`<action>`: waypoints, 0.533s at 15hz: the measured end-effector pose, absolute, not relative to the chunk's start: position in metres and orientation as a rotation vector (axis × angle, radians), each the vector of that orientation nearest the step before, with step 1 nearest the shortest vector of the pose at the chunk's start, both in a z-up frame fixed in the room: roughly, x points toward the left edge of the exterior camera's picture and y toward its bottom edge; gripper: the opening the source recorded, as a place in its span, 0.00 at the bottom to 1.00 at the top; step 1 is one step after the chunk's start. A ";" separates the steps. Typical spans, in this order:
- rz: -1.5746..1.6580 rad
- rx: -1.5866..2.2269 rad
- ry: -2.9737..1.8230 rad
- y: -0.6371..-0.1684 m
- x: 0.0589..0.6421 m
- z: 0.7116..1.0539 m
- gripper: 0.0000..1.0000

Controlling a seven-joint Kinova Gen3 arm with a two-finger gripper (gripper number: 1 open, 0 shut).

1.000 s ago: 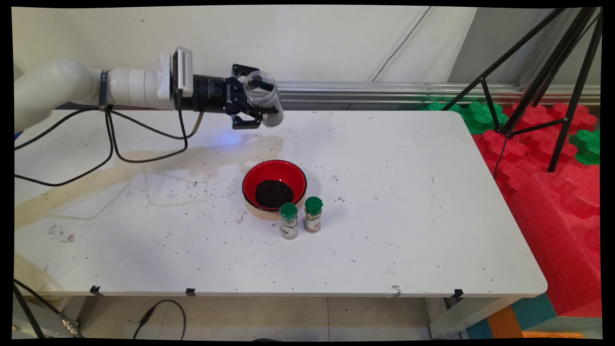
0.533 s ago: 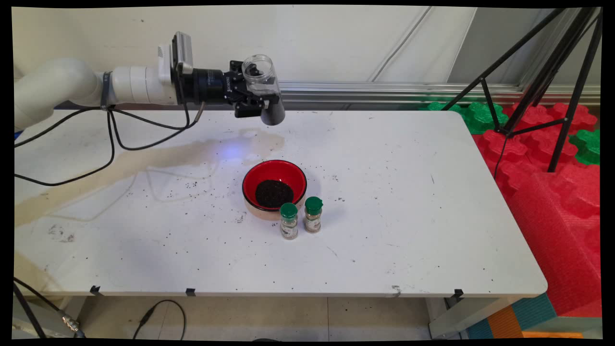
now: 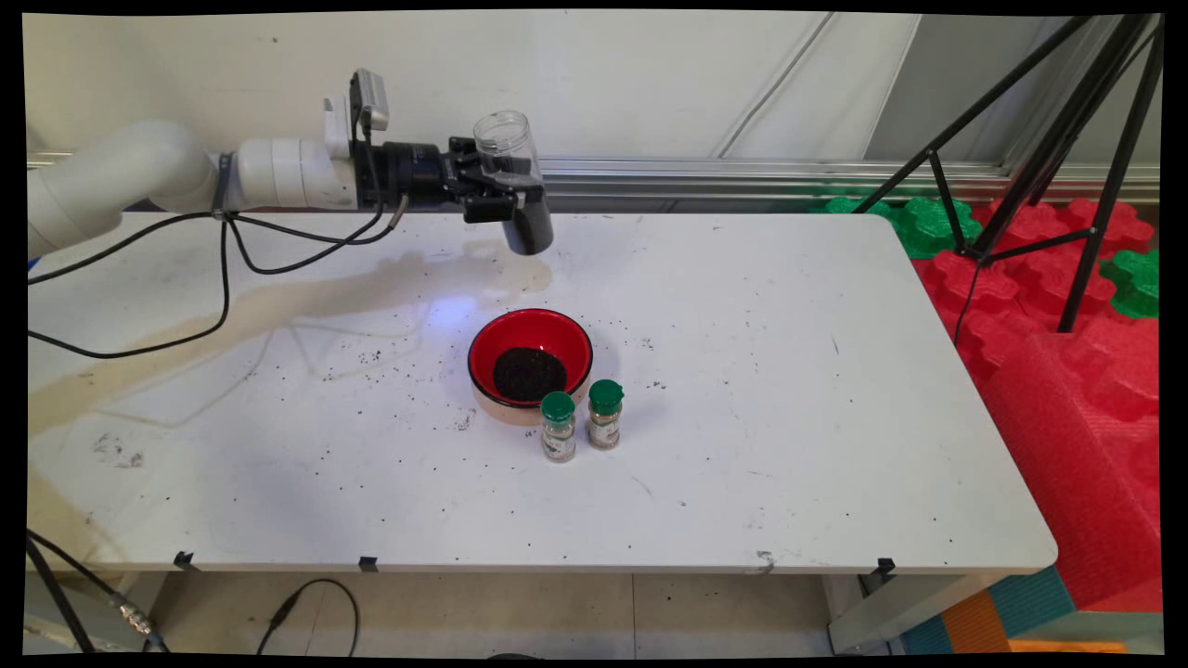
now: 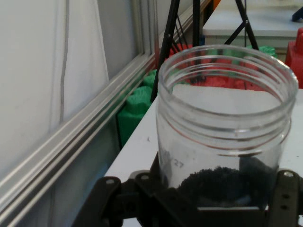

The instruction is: Pour the black seasoning powder in the red bowl, then place the picked object on the table

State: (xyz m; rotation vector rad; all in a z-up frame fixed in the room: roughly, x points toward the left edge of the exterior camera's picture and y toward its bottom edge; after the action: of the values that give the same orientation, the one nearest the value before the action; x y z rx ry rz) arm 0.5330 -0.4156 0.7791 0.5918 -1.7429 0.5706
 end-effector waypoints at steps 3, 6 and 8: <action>0.524 0.655 -1.733 -0.422 0.533 0.767 0.00; 0.489 0.699 -1.727 -0.427 0.533 0.756 0.00; 0.472 0.719 -1.727 -0.430 0.533 0.751 0.00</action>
State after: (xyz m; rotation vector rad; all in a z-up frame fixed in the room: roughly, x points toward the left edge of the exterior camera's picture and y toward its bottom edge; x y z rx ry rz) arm 0.5327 -0.4301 0.7508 0.7187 -1.7270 0.4718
